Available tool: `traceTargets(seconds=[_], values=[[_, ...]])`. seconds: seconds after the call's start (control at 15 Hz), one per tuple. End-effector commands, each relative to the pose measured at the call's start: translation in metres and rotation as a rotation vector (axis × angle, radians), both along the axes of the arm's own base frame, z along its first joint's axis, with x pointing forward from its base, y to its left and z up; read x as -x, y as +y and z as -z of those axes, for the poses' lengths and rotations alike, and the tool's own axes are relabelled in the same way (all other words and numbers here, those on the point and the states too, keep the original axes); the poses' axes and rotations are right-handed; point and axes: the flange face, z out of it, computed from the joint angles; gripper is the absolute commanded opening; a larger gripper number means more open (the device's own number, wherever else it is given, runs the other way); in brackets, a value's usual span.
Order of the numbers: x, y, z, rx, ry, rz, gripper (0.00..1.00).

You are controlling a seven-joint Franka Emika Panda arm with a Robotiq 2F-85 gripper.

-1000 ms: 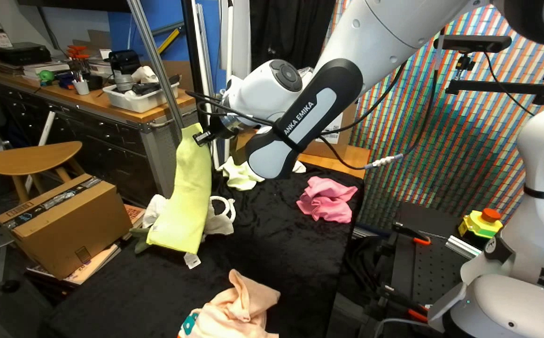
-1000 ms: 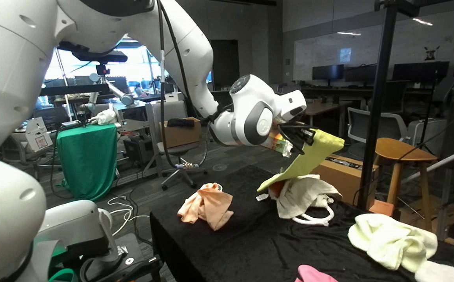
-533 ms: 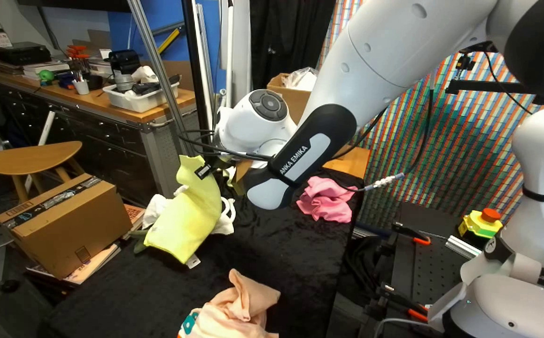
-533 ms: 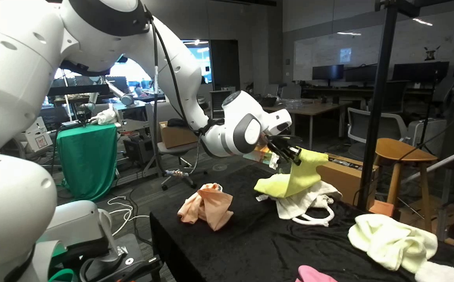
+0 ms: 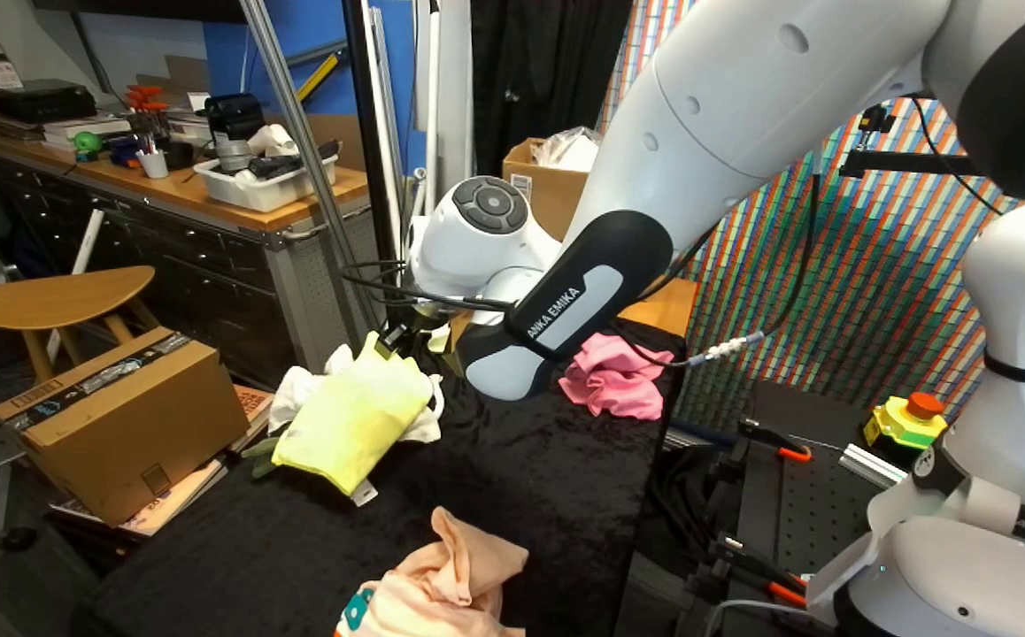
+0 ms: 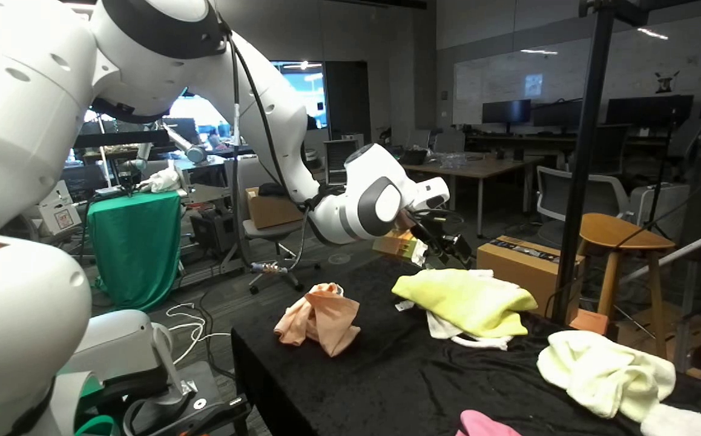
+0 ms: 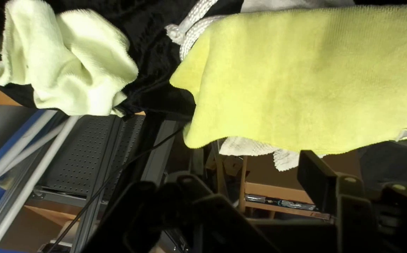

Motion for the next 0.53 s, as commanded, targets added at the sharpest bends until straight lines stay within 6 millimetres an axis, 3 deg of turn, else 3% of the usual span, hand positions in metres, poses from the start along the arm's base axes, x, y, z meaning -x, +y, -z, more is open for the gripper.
traceTargets(seconds=[0.0, 0.47], values=[[-0.002, -0.008, -0.002, 0.015, 0.008, 0.041, 1.0], [-0.003, -0.046, 0.006, -0.031, 0.092, 0.182, 1.0]])
